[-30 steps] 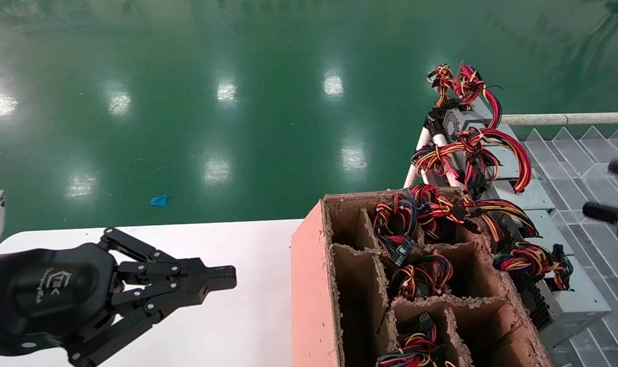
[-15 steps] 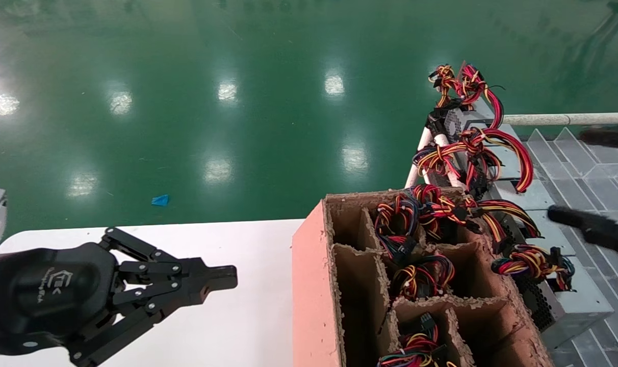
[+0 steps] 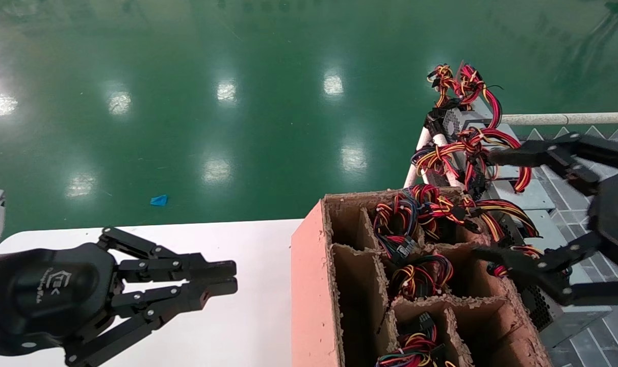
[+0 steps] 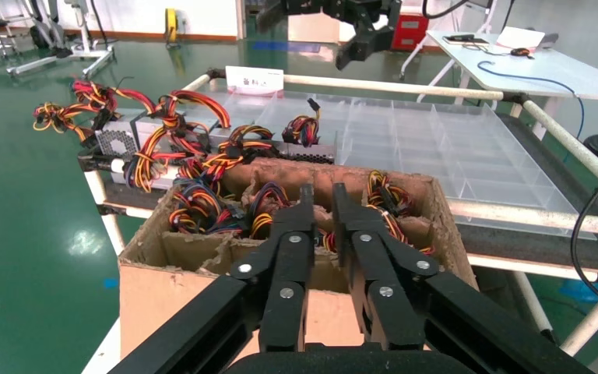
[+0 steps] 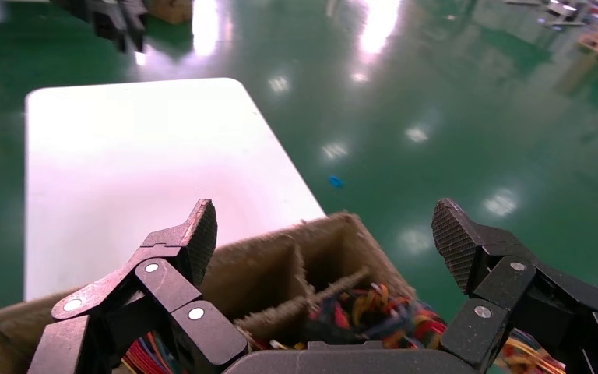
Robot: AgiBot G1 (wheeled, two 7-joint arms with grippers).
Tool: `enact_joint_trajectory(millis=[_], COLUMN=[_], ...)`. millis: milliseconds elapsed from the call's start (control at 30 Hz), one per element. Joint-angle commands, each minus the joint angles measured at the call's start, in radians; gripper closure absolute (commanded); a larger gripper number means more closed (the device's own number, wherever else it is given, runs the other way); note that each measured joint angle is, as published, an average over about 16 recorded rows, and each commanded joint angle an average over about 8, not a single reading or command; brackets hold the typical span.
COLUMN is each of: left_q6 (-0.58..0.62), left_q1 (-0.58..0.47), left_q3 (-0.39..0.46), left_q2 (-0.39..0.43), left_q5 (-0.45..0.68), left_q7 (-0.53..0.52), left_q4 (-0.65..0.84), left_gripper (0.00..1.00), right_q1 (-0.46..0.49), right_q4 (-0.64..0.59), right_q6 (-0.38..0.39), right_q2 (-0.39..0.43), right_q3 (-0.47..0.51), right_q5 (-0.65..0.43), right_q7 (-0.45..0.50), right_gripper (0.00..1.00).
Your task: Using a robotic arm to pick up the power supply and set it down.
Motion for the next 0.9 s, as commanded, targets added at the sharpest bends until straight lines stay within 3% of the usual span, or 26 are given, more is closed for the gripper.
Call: enact_joint_trajectory(millis=[33, 900], left_q6=[0.0, 0.0], left_q1=[0.0, 0.0], left_q3=[0.0, 0.0], left_q2=[0.0, 0.0], left_q5=[0.0, 0.0], left_q7=[0.0, 0.0], left_q4=[0.0, 0.0], left_gripper=[0.0, 0.0], right_q1=[-0.025, -0.359], right_q4=[-0.002, -0.033], right_q6=[-0.013, -0.183], right_q2=[-0.024, -0.34], right_q3=[0.032, 0.446], right_q5=[-0.01, -0.137], right_q7=[0.009, 0.123], right_gripper=[0.0, 0.0])
